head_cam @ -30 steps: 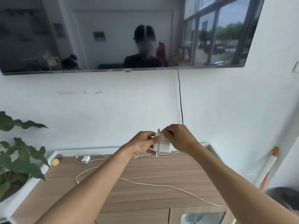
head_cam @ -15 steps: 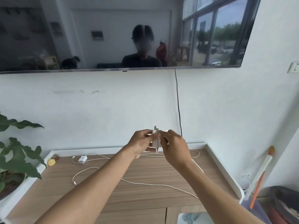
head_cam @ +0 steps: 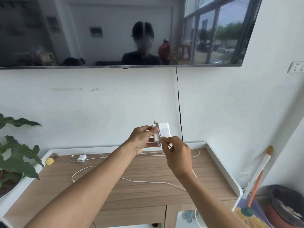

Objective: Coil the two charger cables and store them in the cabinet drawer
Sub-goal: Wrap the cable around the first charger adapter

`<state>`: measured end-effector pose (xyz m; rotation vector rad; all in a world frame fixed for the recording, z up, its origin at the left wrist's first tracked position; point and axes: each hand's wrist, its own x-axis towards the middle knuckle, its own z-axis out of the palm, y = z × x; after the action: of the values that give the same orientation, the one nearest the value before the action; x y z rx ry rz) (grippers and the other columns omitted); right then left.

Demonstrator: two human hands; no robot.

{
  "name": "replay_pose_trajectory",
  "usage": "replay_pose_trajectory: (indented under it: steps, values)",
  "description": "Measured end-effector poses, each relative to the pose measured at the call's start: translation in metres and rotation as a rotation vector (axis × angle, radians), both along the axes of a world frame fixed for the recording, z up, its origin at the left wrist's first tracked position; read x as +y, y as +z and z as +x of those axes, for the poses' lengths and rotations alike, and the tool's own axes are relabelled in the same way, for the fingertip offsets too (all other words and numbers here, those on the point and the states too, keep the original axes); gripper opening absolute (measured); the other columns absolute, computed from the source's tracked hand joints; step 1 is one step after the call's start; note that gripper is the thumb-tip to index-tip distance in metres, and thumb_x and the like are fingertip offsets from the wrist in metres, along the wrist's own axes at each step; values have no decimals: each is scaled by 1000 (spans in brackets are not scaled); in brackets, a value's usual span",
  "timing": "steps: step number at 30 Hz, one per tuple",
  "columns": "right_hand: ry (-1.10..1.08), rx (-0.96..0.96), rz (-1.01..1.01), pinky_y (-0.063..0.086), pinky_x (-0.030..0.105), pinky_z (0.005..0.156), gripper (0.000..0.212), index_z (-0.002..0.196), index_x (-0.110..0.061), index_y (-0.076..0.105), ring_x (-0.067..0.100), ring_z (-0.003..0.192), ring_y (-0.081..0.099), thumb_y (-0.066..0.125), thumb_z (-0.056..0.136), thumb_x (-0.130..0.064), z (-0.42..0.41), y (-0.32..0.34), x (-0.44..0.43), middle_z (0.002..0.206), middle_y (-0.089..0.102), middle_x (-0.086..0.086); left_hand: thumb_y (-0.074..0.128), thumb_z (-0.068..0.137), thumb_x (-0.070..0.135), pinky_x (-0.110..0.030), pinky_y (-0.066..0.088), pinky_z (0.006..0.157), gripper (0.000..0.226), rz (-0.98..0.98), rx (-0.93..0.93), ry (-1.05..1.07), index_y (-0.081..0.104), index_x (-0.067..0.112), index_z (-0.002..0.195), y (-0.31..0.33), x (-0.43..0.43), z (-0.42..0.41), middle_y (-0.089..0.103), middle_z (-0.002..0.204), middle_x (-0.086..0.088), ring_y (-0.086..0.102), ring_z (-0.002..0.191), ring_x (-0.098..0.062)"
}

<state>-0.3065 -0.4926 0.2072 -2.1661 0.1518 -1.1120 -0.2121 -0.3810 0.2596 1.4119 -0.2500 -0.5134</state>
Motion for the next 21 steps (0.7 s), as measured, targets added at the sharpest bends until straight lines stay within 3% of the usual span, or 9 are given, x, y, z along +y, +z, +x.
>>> replay_pose_trajectory:
  steps: [3,5,8,11,16,21]
  values:
    - [23,-19,63,45,34,49,9,78,-22,67,12,49,42,69,87,-19,-2,-2,3,77,67,-9,67,91,22,-38,61,65,25,-13,20,8,67,3,107,-3,2,-2,69,92,-11,70,69,-27]
    - [55,-38,98,41,26,47,8,79,-21,68,12,48,41,69,87,-19,-4,-4,6,77,68,-12,66,91,22,-39,62,68,27,-40,42,17,67,2,109,-3,3,-1,69,94,-13,70,71,-28]
    - [98,-16,230,27,16,42,10,78,-14,67,11,41,34,69,87,-17,-10,-9,8,59,60,-22,66,90,20,-41,63,70,30,-97,72,30,65,-1,112,-3,7,-1,69,96,-15,70,74,-31]
    - [186,71,425,24,22,43,14,77,-13,68,10,42,26,69,88,-22,-7,-10,7,40,44,-14,64,91,19,-40,63,70,26,-119,64,-4,65,1,110,-1,11,-3,69,96,-14,70,75,-31]
    - [354,224,574,29,25,46,14,72,-18,70,20,50,33,74,84,-23,-1,-1,-2,51,41,7,60,94,21,-33,61,64,22,-115,36,-84,66,5,107,-2,23,-1,70,95,-10,72,71,-24]
    - [432,378,585,29,26,50,6,76,-19,76,17,51,32,75,82,-20,5,1,-11,60,50,7,55,96,19,-32,60,64,23,-43,-41,-237,66,6,113,2,34,-1,70,95,-7,70,74,-20]
